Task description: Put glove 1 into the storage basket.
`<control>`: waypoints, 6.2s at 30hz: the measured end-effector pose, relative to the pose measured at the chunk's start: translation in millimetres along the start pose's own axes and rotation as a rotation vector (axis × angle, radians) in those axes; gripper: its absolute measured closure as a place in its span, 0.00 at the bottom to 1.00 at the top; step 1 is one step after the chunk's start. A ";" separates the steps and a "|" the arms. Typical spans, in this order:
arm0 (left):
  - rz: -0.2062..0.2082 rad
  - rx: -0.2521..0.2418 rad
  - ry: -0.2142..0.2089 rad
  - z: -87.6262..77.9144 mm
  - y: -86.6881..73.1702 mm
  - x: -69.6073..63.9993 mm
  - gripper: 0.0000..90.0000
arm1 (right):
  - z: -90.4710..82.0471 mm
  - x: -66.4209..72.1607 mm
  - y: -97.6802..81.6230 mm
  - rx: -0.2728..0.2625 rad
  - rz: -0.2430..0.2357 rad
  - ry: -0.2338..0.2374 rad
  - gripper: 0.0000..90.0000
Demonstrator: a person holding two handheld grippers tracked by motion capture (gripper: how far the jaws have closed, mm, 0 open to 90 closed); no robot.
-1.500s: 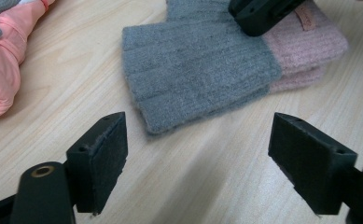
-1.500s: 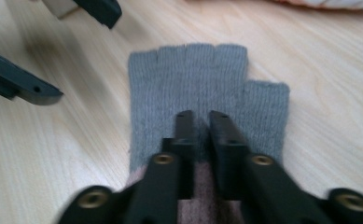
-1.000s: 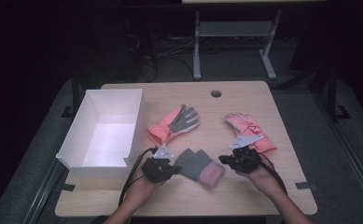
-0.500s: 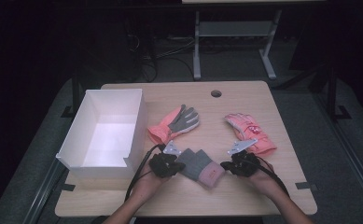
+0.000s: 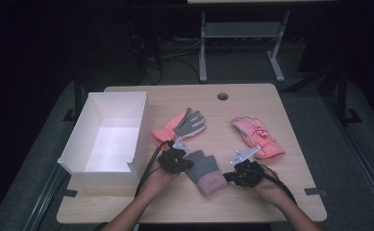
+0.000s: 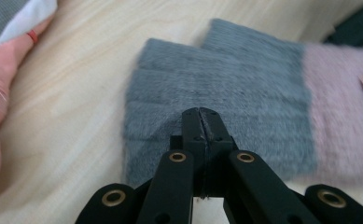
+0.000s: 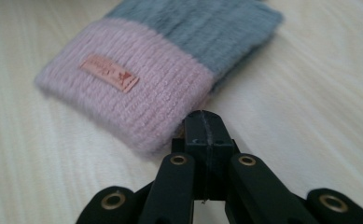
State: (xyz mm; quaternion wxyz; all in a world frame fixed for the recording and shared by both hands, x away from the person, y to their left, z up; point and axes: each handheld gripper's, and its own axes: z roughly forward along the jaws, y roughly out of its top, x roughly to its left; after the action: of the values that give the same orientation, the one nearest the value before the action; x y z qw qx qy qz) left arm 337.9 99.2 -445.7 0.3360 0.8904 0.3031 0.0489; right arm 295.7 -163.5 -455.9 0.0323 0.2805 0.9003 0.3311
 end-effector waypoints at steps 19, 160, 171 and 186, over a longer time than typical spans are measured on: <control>0.005 -0.022 -0.063 17.9 22.3 5.0 1.00 | 18.4 35.8 11.9 0.006 -0.128 0.138 1.00; -0.087 -0.034 -0.011 -159.9 66.2 49.4 0.70 | -25.3 -1.5 -37.0 -0.138 0.144 -0.181 0.15; -0.157 -0.071 0.068 -190.2 55.0 76.7 0.70 | -24.5 -2.2 -37.1 -0.135 0.143 -0.182 0.15; -0.285 -0.111 0.153 -215.4 20.6 115.7 0.70 | -24.1 -2.0 -37.2 -0.131 0.144 -0.183 0.15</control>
State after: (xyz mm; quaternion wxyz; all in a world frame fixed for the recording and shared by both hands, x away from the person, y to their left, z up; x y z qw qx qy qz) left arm 379.5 275.9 -280.6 0.3640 0.8121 0.4480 0.0850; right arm 273.5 -201.6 -460.2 0.1084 0.3709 0.8477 0.3635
